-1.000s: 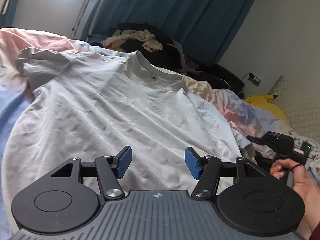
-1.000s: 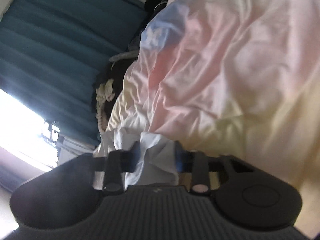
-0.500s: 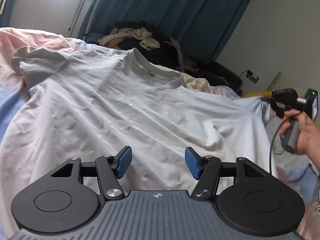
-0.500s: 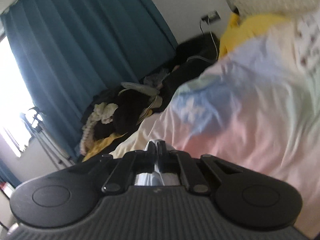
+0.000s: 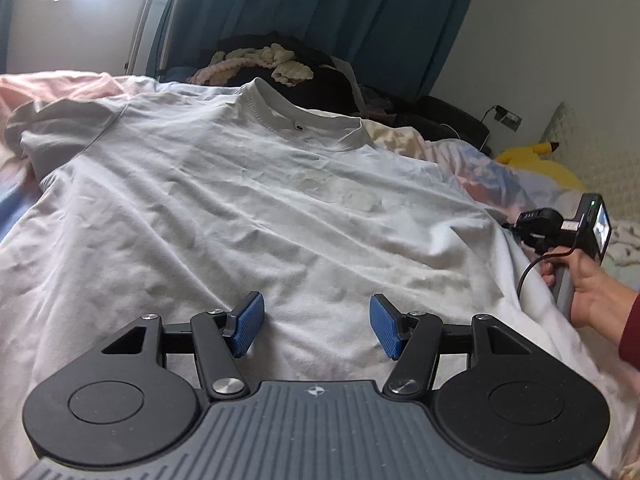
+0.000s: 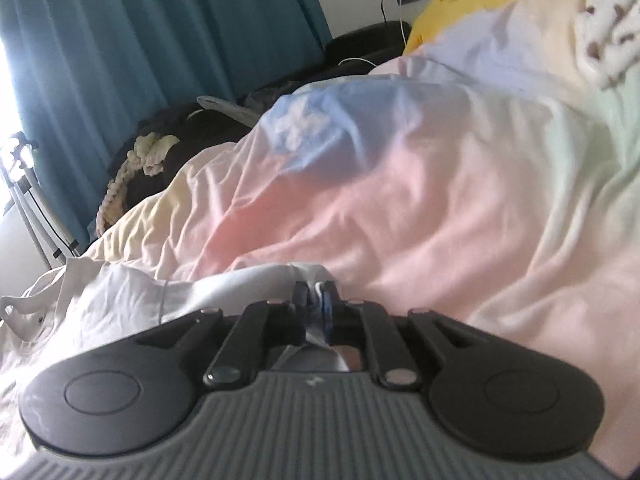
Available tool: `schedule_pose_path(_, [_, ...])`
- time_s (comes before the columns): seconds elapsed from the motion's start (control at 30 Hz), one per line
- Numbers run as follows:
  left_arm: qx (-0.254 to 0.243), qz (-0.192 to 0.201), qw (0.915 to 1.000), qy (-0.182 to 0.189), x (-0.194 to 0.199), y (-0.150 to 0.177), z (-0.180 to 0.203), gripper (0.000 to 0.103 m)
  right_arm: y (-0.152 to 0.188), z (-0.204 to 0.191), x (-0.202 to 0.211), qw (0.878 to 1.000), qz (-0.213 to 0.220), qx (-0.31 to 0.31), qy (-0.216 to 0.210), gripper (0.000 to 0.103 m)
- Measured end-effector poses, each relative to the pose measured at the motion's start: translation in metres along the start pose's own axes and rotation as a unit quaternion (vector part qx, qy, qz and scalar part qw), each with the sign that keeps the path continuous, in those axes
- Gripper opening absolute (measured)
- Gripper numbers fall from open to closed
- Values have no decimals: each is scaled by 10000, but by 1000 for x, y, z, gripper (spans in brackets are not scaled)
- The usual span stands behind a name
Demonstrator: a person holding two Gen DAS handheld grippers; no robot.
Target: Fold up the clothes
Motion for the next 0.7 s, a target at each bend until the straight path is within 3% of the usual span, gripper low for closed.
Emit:
schedule_pose_path(0.07, [-81, 13, 10000, -31, 0, 1, 2, 64, 1, -1, 7, 9999, -19, 34, 99, 27])
schedule_pose_path(0.1, [-115, 18, 9999, -44, 1, 1, 3, 64, 0, -2, 14, 9998, 6, 49, 187, 46])
schedule_pose_path(0.13, [-135, 23, 9999, -45, 2, 1, 4, 64, 0, -2, 22, 9997, 31, 64, 244, 51])
schedule_pose_path(0.43, [-211, 131, 9997, -74, 16, 0, 7, 64, 32, -38, 134, 9986, 63, 392, -337, 50])
schedule_pose_path(0.53, [-325, 261, 9991, -104, 27, -1, 10, 64, 53, -66, 174, 9960, -74, 687, -558, 50])
schedule_pose_path(0.7, [-505, 348, 9978, -258, 42, 6, 13, 64, 93, -118, 242, 9872, 111, 1074, -1176, 50])
Point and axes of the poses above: each gripper's, at about its wrist camera, not at the fingertips, and x roughly against the way its jaws point, z to its right, y to its underside, the point moved 8 cm from there along -x, roughly the way its jaws point, and after that the axes turned 9 degrees about -z, right-handed, at the moved point
